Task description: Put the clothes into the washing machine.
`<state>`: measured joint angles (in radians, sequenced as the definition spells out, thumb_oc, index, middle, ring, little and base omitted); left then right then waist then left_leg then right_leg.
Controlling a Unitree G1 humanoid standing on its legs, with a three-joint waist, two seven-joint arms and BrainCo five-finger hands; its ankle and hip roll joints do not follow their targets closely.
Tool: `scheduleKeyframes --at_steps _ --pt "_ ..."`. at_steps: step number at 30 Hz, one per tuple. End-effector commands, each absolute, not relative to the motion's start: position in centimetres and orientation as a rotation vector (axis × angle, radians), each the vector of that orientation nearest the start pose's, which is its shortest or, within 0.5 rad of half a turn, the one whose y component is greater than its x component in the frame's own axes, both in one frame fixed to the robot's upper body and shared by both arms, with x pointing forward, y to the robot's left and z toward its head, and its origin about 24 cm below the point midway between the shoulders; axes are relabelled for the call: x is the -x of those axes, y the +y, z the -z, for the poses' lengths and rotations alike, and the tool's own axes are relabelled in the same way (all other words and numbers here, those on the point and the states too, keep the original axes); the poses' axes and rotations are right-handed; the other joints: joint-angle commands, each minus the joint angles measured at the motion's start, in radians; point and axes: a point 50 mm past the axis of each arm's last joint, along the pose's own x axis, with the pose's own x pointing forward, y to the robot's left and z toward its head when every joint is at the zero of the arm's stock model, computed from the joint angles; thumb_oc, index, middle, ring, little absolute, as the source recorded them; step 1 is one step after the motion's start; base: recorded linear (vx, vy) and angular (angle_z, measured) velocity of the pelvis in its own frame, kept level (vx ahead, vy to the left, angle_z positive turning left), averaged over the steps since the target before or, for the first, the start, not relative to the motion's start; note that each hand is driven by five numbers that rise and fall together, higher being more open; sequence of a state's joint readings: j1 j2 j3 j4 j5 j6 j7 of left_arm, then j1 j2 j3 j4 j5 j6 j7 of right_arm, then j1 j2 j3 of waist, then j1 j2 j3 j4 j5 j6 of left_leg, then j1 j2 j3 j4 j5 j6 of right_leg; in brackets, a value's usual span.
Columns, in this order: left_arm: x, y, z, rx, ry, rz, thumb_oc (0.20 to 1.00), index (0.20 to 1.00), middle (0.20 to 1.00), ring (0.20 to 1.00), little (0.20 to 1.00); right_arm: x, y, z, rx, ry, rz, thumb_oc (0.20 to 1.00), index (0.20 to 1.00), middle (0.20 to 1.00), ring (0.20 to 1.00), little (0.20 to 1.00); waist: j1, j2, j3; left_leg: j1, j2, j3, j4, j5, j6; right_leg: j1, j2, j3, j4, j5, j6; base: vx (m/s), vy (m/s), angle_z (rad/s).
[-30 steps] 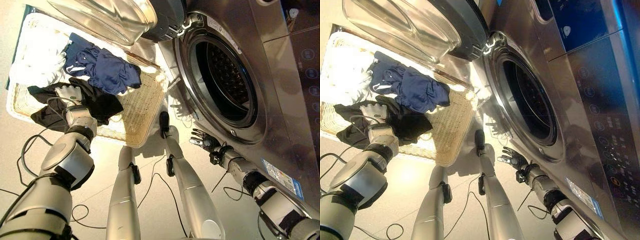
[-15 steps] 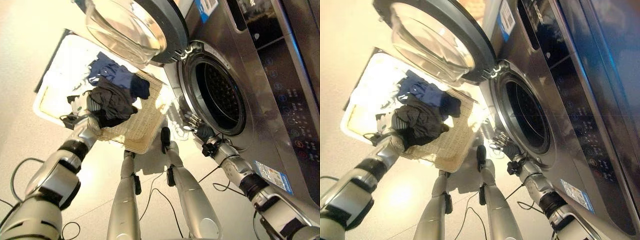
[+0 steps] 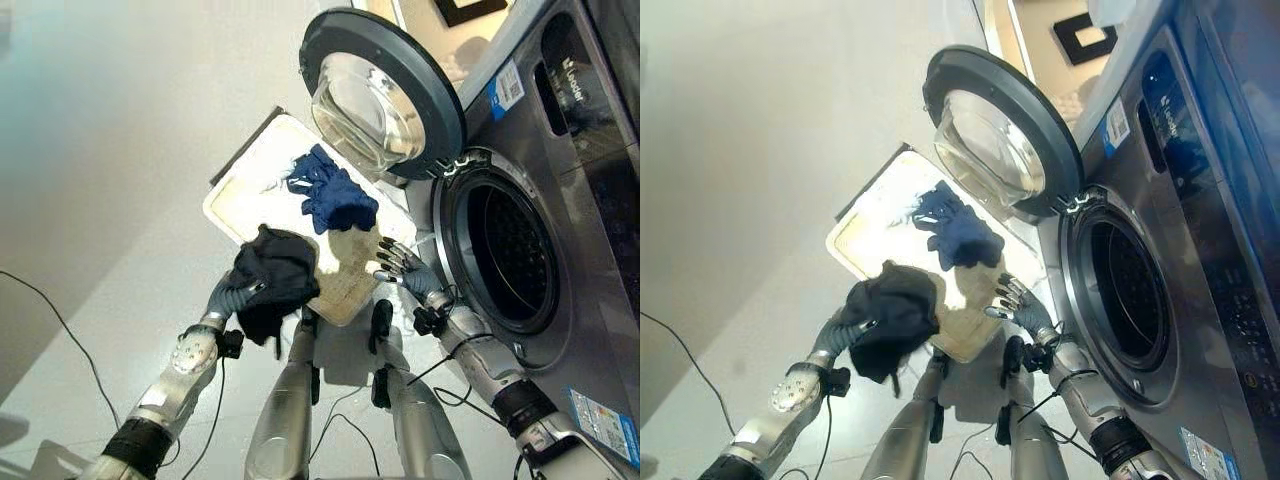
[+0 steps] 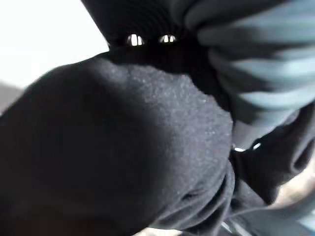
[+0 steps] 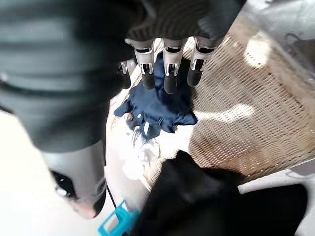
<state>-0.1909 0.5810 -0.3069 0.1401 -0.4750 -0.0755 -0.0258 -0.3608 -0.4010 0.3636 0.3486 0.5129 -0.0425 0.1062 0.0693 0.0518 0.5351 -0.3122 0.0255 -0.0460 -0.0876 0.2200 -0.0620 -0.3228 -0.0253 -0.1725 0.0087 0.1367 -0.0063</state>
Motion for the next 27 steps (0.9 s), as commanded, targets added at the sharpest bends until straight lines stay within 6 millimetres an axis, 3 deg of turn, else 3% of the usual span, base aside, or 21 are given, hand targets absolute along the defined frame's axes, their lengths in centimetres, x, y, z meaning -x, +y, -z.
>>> scheduleKeyframes --at_steps 1,11,24,25,27 --pt "-28.7 16.5 -9.5 -0.064 -0.121 0.509 0.2 0.2 0.2 0.2 0.2 -31.2 -13.2 -6.1 0.058 0.047 -0.476 1.0 1.0 1.0 1.0 1.0 -0.011 -0.005 -0.023 0.058 -0.087 0.02 0.022 -0.074 0.032 0.058 -0.036 0.001 -0.011 -0.001 0.088 0.03 0.002 0.01" --pt "-28.7 14.1 -11.2 -0.087 -0.121 0.686 0.2 0.2 0.2 0.2 0.2 -30.4 -10.1 -5.7 0.137 0.126 -0.754 1.0 1.0 1.0 1.0 1.0 -0.015 -0.01 -0.041 0.082 -0.086 0.036 0.019 -0.08 0.039 0.089 -0.033 0.012 -0.029 -0.005 0.083 0.0 0.0 0.0" --pt "-28.3 11.8 -10.6 -0.05 -0.027 0.831 0.2 0.2 0.2 0.2 0.2 -27.9 -6.6 -6.4 -0.118 0.147 -0.985 1.0 1.0 1.0 1.0 1.0 -0.035 -0.026 -0.04 0.079 -0.079 0.072 0.014 -0.079 0.04 0.08 -0.022 0.034 -0.046 0.007 0.08 -0.01 -0.003 -0.02" --pt "-28.3 11.7 -10.3 -0.054 -0.012 0.836 0.2 0.2 0.2 0.2 0.2 -27.8 -6.4 -6.5 -0.173 0.144 -0.98 0.489 0.489 0.489 0.489 0.489 -0.036 -0.026 -0.041 0.078 -0.078 0.074 0.013 -0.077 0.04 0.079 -0.021 0.034 -0.048 0.009 0.079 -0.01 -0.002 -0.04" --pt "-28.4 11.6 -10.1 -0.053 0.001 0.819 0.2 0.2 0.2 0.2 0.2 -27.8 -6.1 -6.6 -0.268 0.152 -0.967 0.2 0.2 0.2 0.2 0.2 -0.038 -0.024 -0.039 0.076 -0.077 0.076 0.011 -0.075 0.04 0.077 -0.02 0.034 -0.051 0.012 0.078 -0.02 -0.001 -0.08"
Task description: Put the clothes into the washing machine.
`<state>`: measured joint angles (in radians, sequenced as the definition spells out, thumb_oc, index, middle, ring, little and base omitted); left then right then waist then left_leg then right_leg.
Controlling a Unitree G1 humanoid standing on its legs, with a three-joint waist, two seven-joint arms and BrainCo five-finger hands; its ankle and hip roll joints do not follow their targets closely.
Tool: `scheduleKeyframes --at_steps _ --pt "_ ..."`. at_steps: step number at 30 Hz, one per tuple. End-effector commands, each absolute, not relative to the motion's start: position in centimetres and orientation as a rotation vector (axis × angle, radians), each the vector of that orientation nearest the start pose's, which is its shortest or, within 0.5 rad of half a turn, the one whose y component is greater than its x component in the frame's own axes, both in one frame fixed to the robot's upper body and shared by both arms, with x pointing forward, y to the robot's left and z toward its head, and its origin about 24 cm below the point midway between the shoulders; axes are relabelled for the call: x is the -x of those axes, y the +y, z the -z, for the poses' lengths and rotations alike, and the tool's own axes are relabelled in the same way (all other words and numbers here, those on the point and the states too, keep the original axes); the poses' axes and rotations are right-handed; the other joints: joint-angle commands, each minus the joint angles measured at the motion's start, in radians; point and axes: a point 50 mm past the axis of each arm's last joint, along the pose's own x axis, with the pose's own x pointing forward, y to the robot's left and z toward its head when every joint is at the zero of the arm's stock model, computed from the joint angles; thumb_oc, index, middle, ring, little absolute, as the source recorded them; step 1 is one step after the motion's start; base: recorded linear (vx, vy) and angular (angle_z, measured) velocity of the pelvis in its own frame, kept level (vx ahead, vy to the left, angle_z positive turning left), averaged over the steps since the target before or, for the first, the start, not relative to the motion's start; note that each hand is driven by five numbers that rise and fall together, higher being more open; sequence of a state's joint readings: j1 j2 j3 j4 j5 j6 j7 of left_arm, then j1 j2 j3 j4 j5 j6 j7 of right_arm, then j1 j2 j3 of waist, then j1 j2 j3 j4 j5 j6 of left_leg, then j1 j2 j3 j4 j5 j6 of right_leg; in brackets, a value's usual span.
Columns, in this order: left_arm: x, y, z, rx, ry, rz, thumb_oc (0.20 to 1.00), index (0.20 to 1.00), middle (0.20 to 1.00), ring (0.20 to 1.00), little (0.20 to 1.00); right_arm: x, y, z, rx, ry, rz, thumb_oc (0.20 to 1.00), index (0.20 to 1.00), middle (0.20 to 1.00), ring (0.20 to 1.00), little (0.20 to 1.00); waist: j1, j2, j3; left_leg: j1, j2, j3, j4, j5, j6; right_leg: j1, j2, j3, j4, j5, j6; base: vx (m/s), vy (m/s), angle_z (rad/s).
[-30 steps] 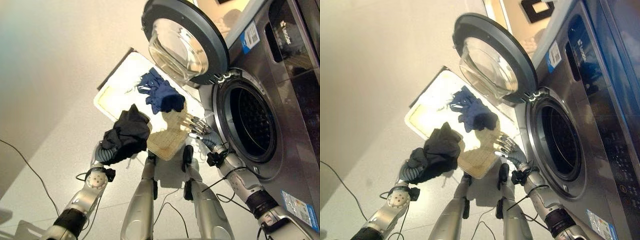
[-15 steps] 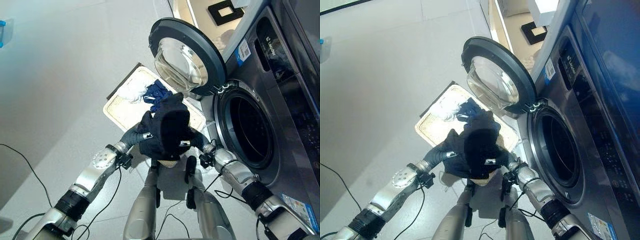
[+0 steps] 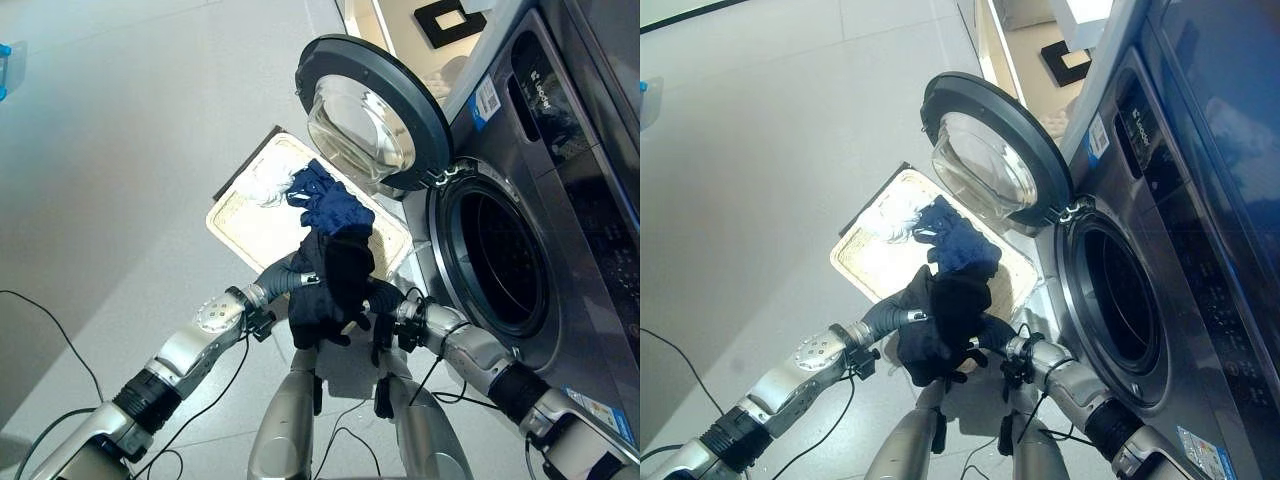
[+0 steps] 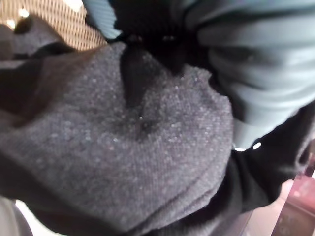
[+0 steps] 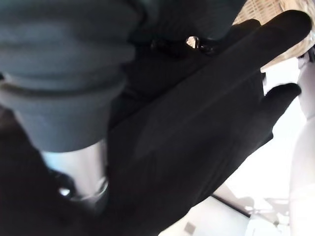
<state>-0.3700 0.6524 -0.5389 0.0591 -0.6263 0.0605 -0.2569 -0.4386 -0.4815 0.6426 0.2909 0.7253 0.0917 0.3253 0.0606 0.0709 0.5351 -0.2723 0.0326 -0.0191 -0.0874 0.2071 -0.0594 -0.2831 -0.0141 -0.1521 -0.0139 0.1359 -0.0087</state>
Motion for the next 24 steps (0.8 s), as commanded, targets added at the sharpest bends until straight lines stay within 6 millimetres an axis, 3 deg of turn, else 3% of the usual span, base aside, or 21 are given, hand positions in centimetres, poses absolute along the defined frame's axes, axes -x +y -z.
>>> scheduleKeyframes --at_steps 1,4,5,6,7,13,15,18,20,24 --pt "-28.4 11.6 -9.9 -0.055 0.009 0.81 0.2 0.2 0.2 0.2 0.2 -27.8 -6.1 -6.6 -0.306 0.157 -0.961 0.2 0.2 0.2 0.2 0.2 -0.03 -0.042 -0.04 0.036 -0.085 0.05 0.01 -0.062 0.037 0.037 -0.031 0.014 -0.03 0.013 0.08 -0.02 0.002 -0.08" --pt "-28.8 12.2 -9.0 -0.091 0.055 0.704 0.2 0.2 0.2 0.2 0.2 -27.9 -6.1 -6.3 -0.48 0.165 -0.909 0.2 0.2 0.2 0.2 0.2 -0.033 -0.041 -0.036 0.03 -0.084 0.053 0.011 -0.06 0.037 0.03 -0.031 0.014 -0.029 0.016 0.08 -0.02 -0.005 -0.06" --pt "-29.1 12.8 -8.5 -0.124 0.083 0.639 0.325 0.325 0.325 0.325 0.325 -27.9 -6.0 -6.1 -0.548 0.175 -0.886 0.2 0.2 0.2 0.2 0.2 -0.035 -0.041 -0.034 0.027 -0.084 0.053 0.01 -0.058 0.036 0.026 -0.031 0.014 -0.029 0.018 0.081 -0.02 -0.014 -0.06" --pt "-29.1 12.9 -8.3 -0.13 0.089 0.621 0.489 0.489 0.489 0.489 0.489 -27.9 -6.1 -6.1 -0.565 0.175 -0.875 0.2 0.2 0.2 0.2 0.2 -0.035 -0.04 -0.033 0.026 -0.084 0.053 0.01 -0.057 0.036 0.025 -0.031 0.013 -0.029 0.019 0.081 -0.03 -0.02 -0.07" --pt "-29.4 13.6 -7.6 -0.181 0.113 0.529 1.0 1.0 1.0 1.0 1.0 -27.9 -6.2 -5.8 -0.622 0.181 -0.848 0.2 0.2 0.2 0.2 0.2 -0.035 -0.039 -0.029 0.022 -0.085 0.053 0.01 -0.055 0.037 0.019 -0.032 0.012 -0.028 0.021 0.082 -0.02 -0.013 -0.04" --pt "-30.3 17.1 -6.2 -0.456 0.111 0.177 1.0 1.0 1.0 1.0 1.0 -28.3 -7.0 -4.2 -0.772 0.267 -0.721 0.2 0.2 0.2 0.2 0.2 -0.034 -0.035 -0.015 0.005 -0.089 0.049 0.005 -0.046 0.037 0.002 -0.035 0.003 -0.034 0.03 0.085 0.0 -0.014 -0.02" --pt "-30.5 19.1 -6.2 -0.589 0.066 -0.043 1.0 1.0 1.0 1.0 1.0 -28.5 -7.8 -2.6 -0.859 0.355 -0.629 0.2 0.2 0.2 0.2 0.2 -0.029 -0.033 -0.015 -0.003 -0.088 0.048 0.0 -0.044 0.035 -0.005 -0.037 -0.004 -0.042 0.035 0.087 0.02 -0.048 -0.01" --pt "-30.7 20.4 -6.0 -0.595 0.056 -0.209 1.0 1.0 1.0 1.0 1.0 -29.0 -8.6 -1.2 -0.945 0.428 -0.534 0.2 0.2 0.2 0.2 0.2 -0.023 -0.032 -0.015 -0.012 -0.087 0.049 0.0 -0.045 0.033 -0.014 -0.039 -0.009 -0.043 0.038 0.088 0.02 -0.045 0.01" --pt "-30.5 21.4 -5.2 -0.587 0.055 -0.352 1.0 1.0 1.0 1.0 1.0 -29.5 -9.5 -0.2 -1.129 0.472 -0.403 0.2 0.2 0.2 0.2 0.2 -0.02 -0.029 -0.015 -0.015 -0.086 0.051 0.0 -0.047 0.03 -0.018 -0.039 -0.012 -0.042 0.037 0.089 0.04 -0.045 0.0" --pt "-30.1 22.7 -4.0 -0.579 0.096 -0.512 1.0 1.0 1.0 1.0 1.0 -30.4 -10.0 -0.1 -1.242 0.427 -0.288 0.2 0.2 0.2 0.2 0.2 -0.023 -0.022 -0.015 -0.031 -0.083 0.057 0.0 -0.043 0.027 -0.042 -0.04 -0.009 -0.032 0.04 0.087 0.03 -0.014 0.0"
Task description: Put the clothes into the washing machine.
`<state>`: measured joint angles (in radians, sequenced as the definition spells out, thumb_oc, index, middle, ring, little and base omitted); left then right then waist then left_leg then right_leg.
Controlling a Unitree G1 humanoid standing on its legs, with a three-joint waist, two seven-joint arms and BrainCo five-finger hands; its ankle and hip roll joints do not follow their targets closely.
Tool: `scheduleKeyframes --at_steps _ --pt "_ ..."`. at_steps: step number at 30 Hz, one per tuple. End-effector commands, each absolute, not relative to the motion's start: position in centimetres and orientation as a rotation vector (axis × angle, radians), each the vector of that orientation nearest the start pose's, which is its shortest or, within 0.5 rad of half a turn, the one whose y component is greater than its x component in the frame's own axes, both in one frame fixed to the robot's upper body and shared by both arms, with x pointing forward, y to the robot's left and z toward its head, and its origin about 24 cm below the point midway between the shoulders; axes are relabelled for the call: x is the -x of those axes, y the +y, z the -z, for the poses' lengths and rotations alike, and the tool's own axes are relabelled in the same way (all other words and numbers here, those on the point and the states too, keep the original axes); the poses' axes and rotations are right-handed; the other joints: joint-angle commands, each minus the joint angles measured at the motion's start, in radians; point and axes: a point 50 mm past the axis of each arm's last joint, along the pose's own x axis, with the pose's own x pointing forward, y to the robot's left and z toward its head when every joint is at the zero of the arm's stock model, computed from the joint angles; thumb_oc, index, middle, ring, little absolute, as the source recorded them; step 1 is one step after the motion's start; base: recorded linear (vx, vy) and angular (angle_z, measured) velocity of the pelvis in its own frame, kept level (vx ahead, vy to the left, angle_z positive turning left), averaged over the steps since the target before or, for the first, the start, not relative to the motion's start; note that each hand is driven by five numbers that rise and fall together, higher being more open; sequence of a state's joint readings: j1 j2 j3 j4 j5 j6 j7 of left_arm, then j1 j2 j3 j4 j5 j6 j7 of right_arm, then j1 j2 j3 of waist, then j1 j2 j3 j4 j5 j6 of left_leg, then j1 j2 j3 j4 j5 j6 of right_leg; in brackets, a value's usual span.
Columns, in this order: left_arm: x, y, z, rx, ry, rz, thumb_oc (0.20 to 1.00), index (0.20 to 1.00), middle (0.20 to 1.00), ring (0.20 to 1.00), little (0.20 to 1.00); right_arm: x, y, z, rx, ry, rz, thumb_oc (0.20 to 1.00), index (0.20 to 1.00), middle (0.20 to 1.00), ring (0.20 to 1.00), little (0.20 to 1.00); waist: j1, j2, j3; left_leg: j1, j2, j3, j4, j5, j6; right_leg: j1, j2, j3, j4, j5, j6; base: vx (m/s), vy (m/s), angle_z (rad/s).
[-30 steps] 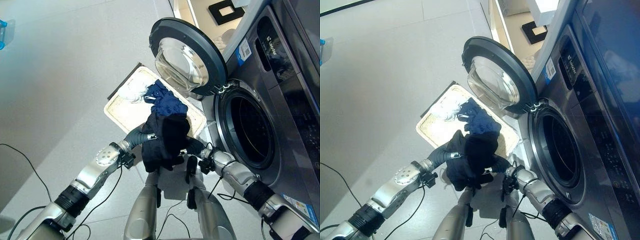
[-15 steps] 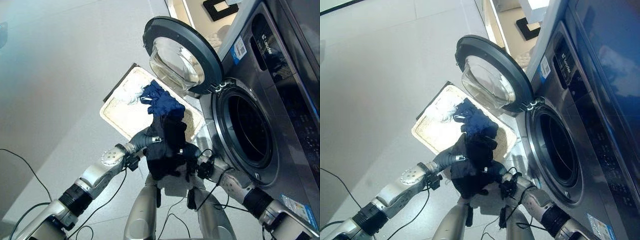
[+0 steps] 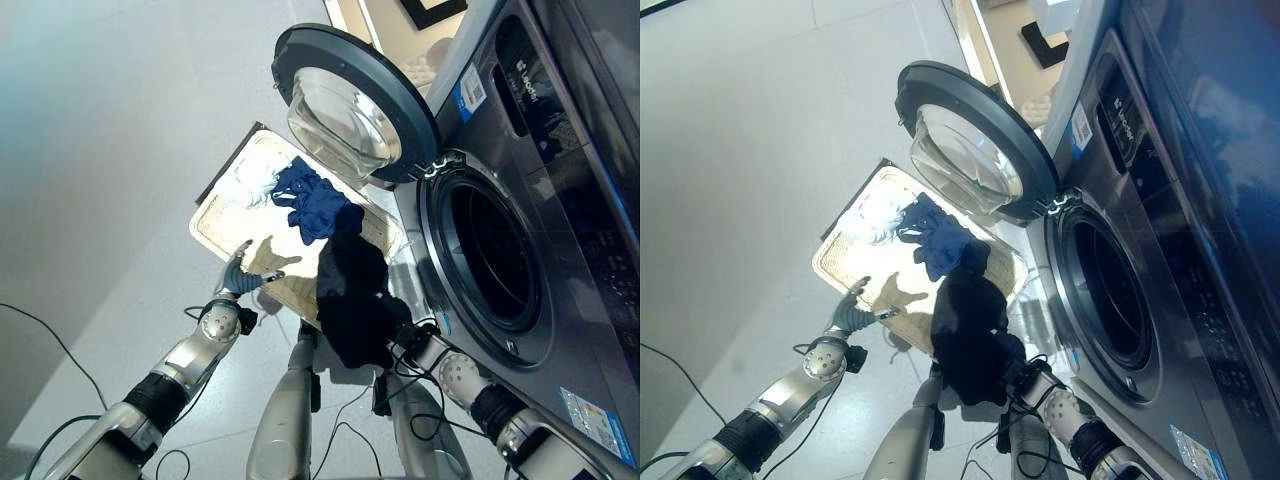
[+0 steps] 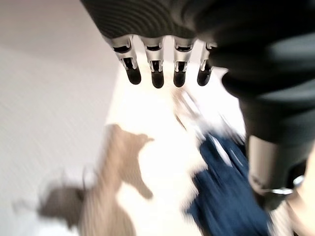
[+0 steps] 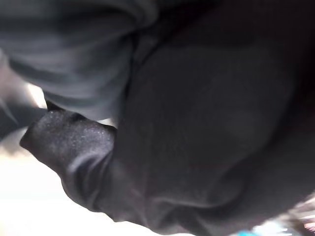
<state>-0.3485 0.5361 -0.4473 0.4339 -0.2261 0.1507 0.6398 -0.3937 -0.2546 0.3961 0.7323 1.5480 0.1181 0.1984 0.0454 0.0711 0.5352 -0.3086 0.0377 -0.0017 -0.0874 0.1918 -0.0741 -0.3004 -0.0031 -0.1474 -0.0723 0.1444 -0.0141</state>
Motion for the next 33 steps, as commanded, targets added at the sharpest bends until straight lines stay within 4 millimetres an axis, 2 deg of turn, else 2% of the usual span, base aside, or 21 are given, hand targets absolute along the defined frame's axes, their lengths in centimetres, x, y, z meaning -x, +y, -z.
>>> scheduleKeyframes --at_steps 1,4,7,10,12,13,14,15,16,17,18,19,20,22,23,24,26,28,29,30,33 --pt "-30.0 23.1 -3.7 -0.556 0.107 -0.537 1.0 1.0 1.0 1.0 1.0 -30.8 -10.3 -0.3 -1.249 0.405 -0.267 0.2 0.2 0.2 0.2 0.2 -0.008 -0.019 -0.015 0.001 -0.088 0.041 0.0 -0.025 0.041 -0.033 -0.052 -0.012 0.03 0.033 0.092 0.05 -0.02 -0.02" --pt "-29.2 24.4 -1.7 -0.485 0.196 -0.63 1.0 1.0 1.0 1.0 1.0 -32.3 -12.2 -1.0 -1.377 0.282 -0.088 0.2 0.2 0.2 0.2 0.2 -0.014 -0.005 -0.015 -0.015 -0.088 0.046 0.001 -0.02 0.037 -0.061 -0.055 -0.003 0.043 0.036 0.091 0.07 -0.025 -0.05" --pt "-28.7 25.5 -0.7 -0.473 0.249 -0.678 1.0 1.0 1.0 1.0 1.0 -33.5 -15.1 -2.0 -1.496 0.132 0.094 0.2 0.2 0.2 0.2 0.2 -0.021 0.004 -0.015 -0.017 -0.088 0.052 0.003 -0.025 0.034 -0.07 -0.055 0.005 0.05 0.03 0.091 0.08 -0.011 -0.11" --pt "-28.0 26.0 0.6 -0.482 0.297 -0.68 1.0 1.0 1.0 1.0 1.0 -34.6 -19.2 -4.6 -1.643 -0.096 0.311 0.2 0.2 0.2 0.2 0.2 -0.03 0.013 -0.015 -0.022 -0.088 0.057 0.005 -0.031 0.029 -0.08 -0.054 0.012 0.056 0.025 0.093 0.07 -0.001 -0.11" --pt "-27.3 26.5 1.3 -0.496 0.318 -0.672 1.0 1.0 1.0 1.0 1.0 -35.0 -23.2 -7.3 -1.677 -0.272 0.451 0.2 0.2 0.2 0.2 0.2 -0.034 0.016 -0.015 -0.023 -0.086 0.06 0.006 -0.038 0.027 -0.083 -0.053 0.015 0.061 0.017 0.094 0.07 -0.001 -0.04" --pt "-26.9 26.8 1.7 -0.502 0.322 -0.66 1.0 1.0 1.0 1.0 1.0 -34.7 -26.4 -9.5 -1.691 -0.449 0.559 0.2 0.2 0.2 0.2 0.2 -0.036 0.019 -0.015 -0.027 -0.084 0.064 0.007 -0.037 0.027 -0.09 -0.051 0.019 0.064 0.018 0.093 0.08 -0.004 -0.01" --pt "-26.5 27.0 2.1 -0.508 0.33 -0.651 1.0 1.0 1.0 1.0 1.0 -34.2 -28.2 -10.6 -1.701 -0.551 0.629 0.2 0.2 0.2 0.2 0.2 -0.037 0.019 -0.015 -0.02 -0.084 0.064 0.008 -0.047 0.026 -0.083 -0.05 0.019 0.066 0.008 0.094 0.06 -0.015 -0.08" --pt "-26.2 27.2 2.4 -0.514 0.334 -0.638 1.0 1.0 1.0 1.0 1.0 -32.6 -31.0 -12.0 -1.701 -0.756 0.779 0.2 0.2 0.2 0.2 0.2 -0.038 0.02 -0.015 -0.023 -0.083 0.065 0.01 -0.047 0.027 -0.088 -0.048 0.021 0.07 0.009 0.094 0.07 -0.018 -0.15" --pt "-26.0 27.4 2.5 -0.516 0.339 -0.63 1.0 1.0 1.0 1.0 1.0 -31.6 -32.5 -12.6 -1.709 -0.854 0.87 0.2 0.2 0.2 0.2 0.2 -0.04 0.019 -0.015 -0.017 -0.083 0.063 0.01 -0.056 0.028 -0.083 -0.047 0.023 0.071 0.002 0.095 0.04 -0.024 -0.2" --pt "-26.0 27.4 2.5 -0.524 0.339 -0.616 1.0 1.0 1.0 1.0 1.0 -29.0 -35.0 -12.7 -1.649 -1.025 1.136 0.2 0.2 0.2 0.2 0.2 -0.043 0.018 -0.015 -0.024 -0.084 0.062 0.011 -0.053 0.029 -0.089 -0.044 0.026 0.072 0.007 0.094 0.06 -0.019 -0.13" --pt "-26.1 27.4 2.4 -0.526 0.339 -0.609 1.0 1.0 1.0 1.0 1.0 -27.8 -36.0 -13.3 -1.608 -1.103 1.221 0.225 0.225 0.225 0.225 0.225 -0.045 0.019 -0.015 -0.02 -0.084 0.059 0.01 -0.058 0.028 -0.085 -0.042 0.028 0.072 0.001 0.096 0.0 0.0 0.0" --pt "-26.2 27.4 2.3 -0.526 0.337 -0.605 1.0 1.0 1.0 1.0 1.0 -27.4 -36.2 -13.8 -1.597 -1.125 1.24 0.335 0.335 0.335 0.335 0.335 -0.045 0.019 -0.015 -0.027 -0.084 0.059 0.011 -0.053 0.028 -0.091 -0.042 0.028 0.073 0.008 0.095 0.02 -0.042 0.05" --pt "-26.6 27.5 1.7 -0.539 0.331 -0.583 1.0 1.0 1.0 1.0 1.0 -25.4 -38.0 -16.0 -1.545 -1.257 1.296 1.0 1.0 1.0 1.0 1.0 -0.052 0.016 -0.015 -0.039 -0.085 0.056 0.017 -0.053 0.029 -0.103 -0.043 0.032 0.077 0.013 0.095 0.0 -0.054 0.09" --pt "-26.9 27.3 1.2 -0.553 0.324 -0.556 1.0 1.0 1.0 1.0 1.0 -23.8 -38.8 -18.8 -1.448 -1.368 1.284 1.0 1.0 1.0 1.0 1.0 -0.054 0.015 -0.015 -0.055 -0.089 0.049 0.026 -0.054 0.035 -0.118 -0.043 0.039 0.084 0.015 0.096 0.01 -0.058 0.07" --pt "-27.1 27.2 1.0 -0.554 0.322 -0.543 1.0 1.0 1.0 1.0 1.0 -23.6 -38.3 -19.8 -1.43 -1.354 1.264 1.0 1.0 1.0 1.0 1.0 -0.057 0.015 -0.015 -0.072 -0.091 0.048 0.036 -0.053 0.036 -0.134 -0.044 0.043 0.089 0.017 0.098 0.0 -0.032 0.04" --pt "-27.2 27.1 1.0 -0.554 0.321 -0.539 1.0 1.0 1.0 1.0 1.0 -23.8 -38.1 -19.8 -1.439 -1.327 1.257 1.0 1.0 1.0 1.0 1.0 -0.06 0.016 -0.015 -0.078 -0.091 0.048 0.039 -0.053 0.036 -0.139 -0.044 0.045 0.09 0.019 0.098 0.01 -0.019 -0.03" --pt "-27.5 26.7 1.0 -0.556 0.316 -0.519 1.0 1.0 1.0 1.0 1.0 -24.9 -37.1 -19.0 -1.531 -1.208 1.216 1.0 1.0 1.0 1.0 1.0 -0.064 0.017 -0.015 -0.094 -0.096 0.051 0.044 -0.051 0.041 -0.154 -0.047 0.048 0.086 0.026 0.099 0.01 -0.008 -0.1" --pt "-27.8 25.9 1.1 -0.555 0.31 -0.495 1.0 1.0 1.0 1.0 1.0 -26.9 -36.4 -17.2 -1.66 -1.081 1.092 1.0 1.0 1.0 1.0 1.0 -0.066 0.023 -0.015 -0.107 -0.099 0.055 0.044 -0.05 0.045 -0.164 -0.049 0.049 0.08 0.03 0.098 0.01 -0.002 -0.09" --pt "-27.8 25.6 1.2 -0.558 0.309 -0.481 1.0 1.0 1.0 1.0 1.0 -29.1 -35.6 -15.1 -1.772 -0.972 0.892 1.0 1.0 1.0 1.0 1.0 -0.065 0.025 -0.015 -0.109 -0.1 0.055 0.044 -0.048 0.045 -0.165 -0.049 0.049 0.079 0.032 0.097 0.0 0.0 0.0" --pt "-27.9 25.4 1.2 -0.559 0.305 -0.475 1.0 1.0 1.0 1.0 1.0 -29.9 -34.8 -14.9 -1.785 -0.917 0.839 1.0 1.0 1.0 1.0 1.0 -0.064 0.028 -0.015 -0.112 -0.102 0.056 0.043 -0.046 0.046 -0.168 -0.049 0.049 0.076 0.035 0.096 0.02 -0.009 0.05" --pt "-27.9 24.6 1.3 -0.564 0.283 -0.468 1.0 1.0 1.0 1.0 1.0 -32.3 -30.1 -14.0 -1.84 -0.712 0.607 1.0 1.0 1.0 1.0 1.0 -0.062 0.031 -0.015 -0.127 -0.101 0.062 0.041 -0.039 0.046 -0.179 -0.049 0.049 0.072 0.039 0.093 0.01 -0.002 0.01"
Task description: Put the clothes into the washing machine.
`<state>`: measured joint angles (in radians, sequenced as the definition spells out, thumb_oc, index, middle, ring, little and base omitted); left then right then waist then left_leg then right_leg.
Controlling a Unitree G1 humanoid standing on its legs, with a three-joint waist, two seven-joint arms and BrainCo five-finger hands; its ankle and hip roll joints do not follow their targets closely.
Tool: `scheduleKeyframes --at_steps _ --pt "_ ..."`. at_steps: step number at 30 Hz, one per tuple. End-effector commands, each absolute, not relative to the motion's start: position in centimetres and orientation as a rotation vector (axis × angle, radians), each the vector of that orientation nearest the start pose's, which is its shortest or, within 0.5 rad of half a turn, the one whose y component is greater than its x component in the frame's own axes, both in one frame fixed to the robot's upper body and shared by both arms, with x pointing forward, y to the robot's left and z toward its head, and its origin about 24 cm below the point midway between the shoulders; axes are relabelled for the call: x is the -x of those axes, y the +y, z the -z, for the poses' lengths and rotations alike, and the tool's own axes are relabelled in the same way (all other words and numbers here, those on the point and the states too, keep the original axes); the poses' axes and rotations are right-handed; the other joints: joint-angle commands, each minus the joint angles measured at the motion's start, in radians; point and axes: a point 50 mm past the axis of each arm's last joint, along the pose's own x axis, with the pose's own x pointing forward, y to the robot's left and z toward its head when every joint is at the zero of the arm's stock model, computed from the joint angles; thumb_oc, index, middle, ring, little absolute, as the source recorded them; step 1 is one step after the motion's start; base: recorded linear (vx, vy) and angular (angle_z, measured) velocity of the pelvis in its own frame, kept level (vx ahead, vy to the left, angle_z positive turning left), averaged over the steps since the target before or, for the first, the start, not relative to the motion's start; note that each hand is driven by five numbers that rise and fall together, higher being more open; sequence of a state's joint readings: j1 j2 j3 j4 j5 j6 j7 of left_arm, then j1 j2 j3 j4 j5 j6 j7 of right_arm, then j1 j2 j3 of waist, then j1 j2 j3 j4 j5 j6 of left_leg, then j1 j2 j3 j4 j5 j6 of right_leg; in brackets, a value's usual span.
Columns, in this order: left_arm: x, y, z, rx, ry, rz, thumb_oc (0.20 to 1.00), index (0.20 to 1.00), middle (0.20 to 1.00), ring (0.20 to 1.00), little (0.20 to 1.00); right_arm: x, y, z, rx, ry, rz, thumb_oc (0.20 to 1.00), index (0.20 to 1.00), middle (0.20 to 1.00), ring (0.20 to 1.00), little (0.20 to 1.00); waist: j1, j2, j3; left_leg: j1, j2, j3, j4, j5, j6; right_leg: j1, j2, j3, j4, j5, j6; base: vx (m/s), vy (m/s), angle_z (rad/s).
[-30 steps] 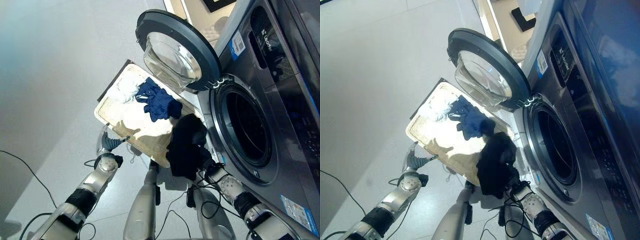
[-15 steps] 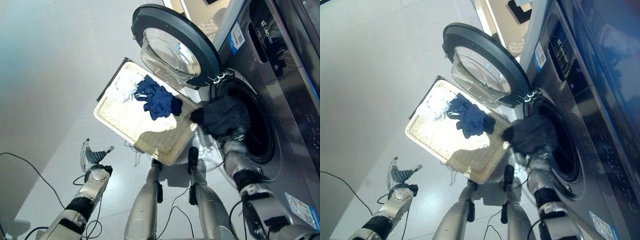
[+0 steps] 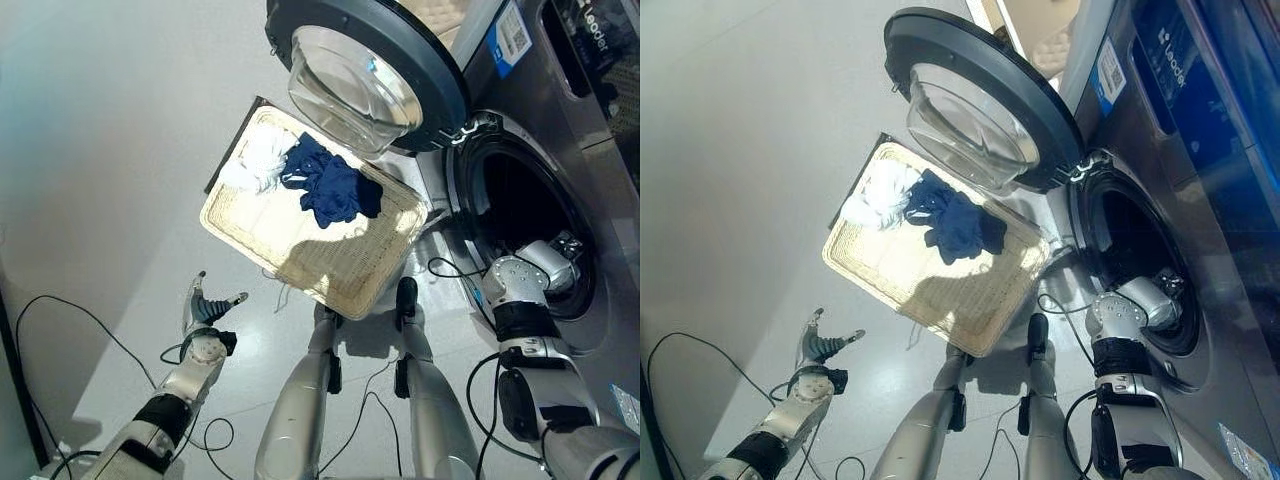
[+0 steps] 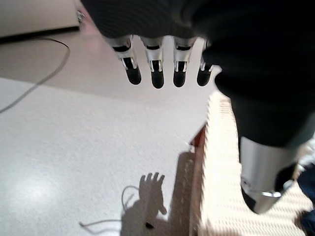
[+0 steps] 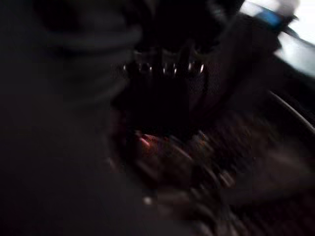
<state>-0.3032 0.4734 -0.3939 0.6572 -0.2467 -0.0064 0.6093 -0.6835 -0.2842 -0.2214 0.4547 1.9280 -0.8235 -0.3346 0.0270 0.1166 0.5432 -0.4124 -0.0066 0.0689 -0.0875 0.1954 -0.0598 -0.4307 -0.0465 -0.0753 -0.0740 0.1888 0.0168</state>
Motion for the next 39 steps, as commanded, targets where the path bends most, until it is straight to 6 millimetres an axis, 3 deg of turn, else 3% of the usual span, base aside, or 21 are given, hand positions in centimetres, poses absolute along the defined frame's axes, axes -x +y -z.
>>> scheduleKeyframes --at_steps 1,4,7,8,11,14,15,22,30,37,39 --pt "-27.8 24.5 1.4 -0.566 0.272 -0.476 1.0 1.0 1.0 1.0 1.0 -32.8 -28.7 -13.4 -1.845 -0.658 0.55 1.0 1.0 1.0 1.0 1.0 -0.044 -0.016 -0.023 -0.027 -0.057 -0.007 0.043 -0.042 0.031 -0.052 -0.005 -0.023 0.076 -0.005 0.061 0.02 0.003 -0.03" --pt "-28.1 24.0 0.6 -0.559 0.193 -0.523 1.0 1.0 1.0 1.0 1.0 -34.3 -24.5 -10.7 -1.84 -0.378 0.393 1.0 1.0 1.0 1.0 1.0 -0.045 -0.02 -0.023 -0.041 -0.054 -0.003 0.038 -0.033 0.028 -0.065 -0.002 -0.024 0.074 -0.002 0.059 0.01 0.009 -0.04" --pt "-28.7 24.1 -0.9 -0.548 0.094 -0.57 1.0 1.0 1.0 1.0 1.0 -34.9 -23.0 -8.7 -1.773 -0.166 0.298 1.0 1.0 1.0 1.0 1.0 -0.044 -0.026 -0.023 -0.053 -0.052 0.0 0.036 -0.028 0.026 -0.077 0.0 -0.023 0.074 0.0 0.056 0.0 0.015 -0.1" --pt "-29.2 24.3 -2.4 -0.558 0.018 -0.604 1.0 1.0 1.0 1.0 1.0 -34.8 -23.2 -7.8 -1.721 -0.119 0.29 1.0 1.0 1.0 1.0 1.0 -0.042 -0.031 -0.023 -0.061 -0.05 0.001 0.034 -0.024 0.026 -0.086 0.003 -0.023 0.074 0.002 0.056 -0.01 0.004 -0.08" --pt "-29.8 24.5 -3.9 -0.567 -0.053 -0.634 1.0 1.0 1.0 1.0 1.0 -34.7 -23.6 -6.9 -1.667 -0.088 0.306 1.0 1.0 1.0 1.0 1.0 -0.042 -0.036 -0.023 -0.071 -0.048 0.001 0.034 -0.02 0.024 -0.095 0.006 -0.023 0.077 0.003 0.053 0.0 0.001 -0.01" --pt "-30.8 24.7 -6.7 -0.595 -0.177 -0.69 1.0 1.0 1.0 1.0 1.0 -34.3 -23.9 -5.9 -1.402 -0.065 0.365 1.0 1.0 1.0 1.0 1.0 -0.043 -0.044 -0.023 -0.086 -0.043 0.002 0.024 -0.009 0.021 -0.115 0.014 -0.022 0.08 0.007 0.049 -0.01 0.028 0.01" --pt "-31.4 25.1 -8.1 -0.609 -0.216 -0.714 1.0 1.0 1.0 1.0 1.0 -34.2 -24.2 -5.8 -1.261 -0.063 0.386 1.0 1.0 1.0 1.0 1.0 -0.045 -0.048 -0.023 -0.093 -0.041 0.005 0.02 -0.004 0.019 -0.123 0.016 -0.02 0.079 0.011 0.048 0.0 0.049 0.01" --pt "-32.9 26.3 -11.7 -0.687 -0.28 -0.785 1.0 1.0 1.0 1.0 1.0 -33.9 -23.8 -7.8 -0.766 -0.157 0.369 1.0 1.0 1.0 1.0 1.0 -0.068 -0.072 -0.023 -0.132 -0.029 0.021 0.016 0.01 0.009 -0.17 0.029 -0.006 0.081 0.027 0.047 0.0 0.04 -0.01" --pt "-35.7 26.9 -15.3 -0.778 -0.211 -0.729 1.0 1.0 1.0 1.0 1.0 -34.1 -23.8 -7.5 -0.626 -0.107 0.306 1.0 1.0 1.0 1.0 1.0 -0.099 -0.101 -0.023 -0.194 -0.017 0.037 0.017 0.015 0.002 -0.235 0.04 0.009 0.081 0.041 0.052 0.0 0.024 -0.05" --pt "-38.1 25.0 -19.5 -1.071 -0.228 -0.638 1.0 1.0 1.0 1.0 1.0 -35.1 -22.4 -7.9 -0.587 -0.068 0.226 1.0 1.0 1.0 1.0 1.0 -0.135 -0.121 -0.023 -0.247 -0.002 0.066 0.008 0.025 -0.008 -0.298 0.053 0.03 0.075 0.063 0.057 0.0 0.026 -0.05" --pt "-38.3 24.8 -19.8 -1.09 -0.237 -0.628 1.0 1.0 1.0 1.0 1.0 -35.1 -22.2 -7.8 -0.581 -0.064 0.217 1.0 1.0 1.0 1.0 1.0 -0.137 -0.122 -0.023 -0.251 -0.001 0.068 0.008 0.025 -0.009 -0.302 0.054 0.032 0.074 0.065 0.057 0.01 0.015 -0.06"
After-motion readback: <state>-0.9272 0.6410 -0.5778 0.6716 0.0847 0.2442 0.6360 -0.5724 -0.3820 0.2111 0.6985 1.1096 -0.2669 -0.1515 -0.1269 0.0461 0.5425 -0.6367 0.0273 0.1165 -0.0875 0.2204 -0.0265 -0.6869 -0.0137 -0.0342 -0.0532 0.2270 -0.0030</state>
